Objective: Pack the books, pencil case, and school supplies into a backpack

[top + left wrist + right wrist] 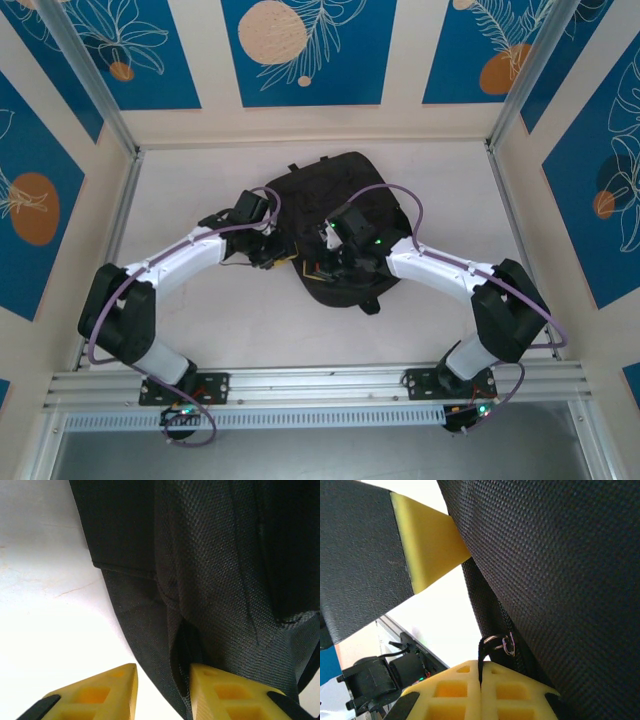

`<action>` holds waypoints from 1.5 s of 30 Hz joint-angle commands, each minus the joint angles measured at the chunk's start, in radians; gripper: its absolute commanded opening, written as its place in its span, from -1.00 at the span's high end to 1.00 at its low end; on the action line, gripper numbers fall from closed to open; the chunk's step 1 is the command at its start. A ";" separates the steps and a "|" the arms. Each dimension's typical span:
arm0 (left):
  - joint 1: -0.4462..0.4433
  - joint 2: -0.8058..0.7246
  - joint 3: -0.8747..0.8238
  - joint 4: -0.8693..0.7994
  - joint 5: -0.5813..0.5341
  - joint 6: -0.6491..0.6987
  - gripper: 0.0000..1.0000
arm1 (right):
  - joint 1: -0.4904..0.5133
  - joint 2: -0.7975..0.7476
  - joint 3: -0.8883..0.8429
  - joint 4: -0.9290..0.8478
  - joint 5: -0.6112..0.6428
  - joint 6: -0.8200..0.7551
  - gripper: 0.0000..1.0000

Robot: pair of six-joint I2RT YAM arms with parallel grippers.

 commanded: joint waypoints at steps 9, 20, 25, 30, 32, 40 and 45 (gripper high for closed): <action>-0.013 0.041 0.028 0.037 -0.012 -0.018 0.67 | 0.001 0.003 0.000 -0.029 -0.026 0.006 1.00; 0.005 -0.003 0.108 -0.058 -0.166 0.050 1.00 | 0.014 -0.088 -0.022 -0.264 0.051 -0.046 1.00; 0.027 -0.001 0.092 -0.053 -0.161 0.048 1.00 | 0.016 -0.135 -0.066 -0.311 0.049 -0.060 1.00; 0.031 0.000 0.092 -0.052 -0.157 0.054 1.00 | 0.009 -0.160 -0.046 -0.384 0.057 -0.104 1.00; 0.032 -0.003 0.094 -0.057 -0.160 0.059 1.00 | 0.001 -0.162 -0.009 -0.427 0.060 -0.137 1.00; 0.030 0.004 0.096 -0.055 -0.121 0.087 1.00 | -0.024 -0.058 0.232 -0.663 0.142 -0.338 1.00; 0.029 0.007 0.102 -0.064 -0.103 0.103 1.00 | -0.025 0.012 0.354 -0.703 0.334 -0.485 1.00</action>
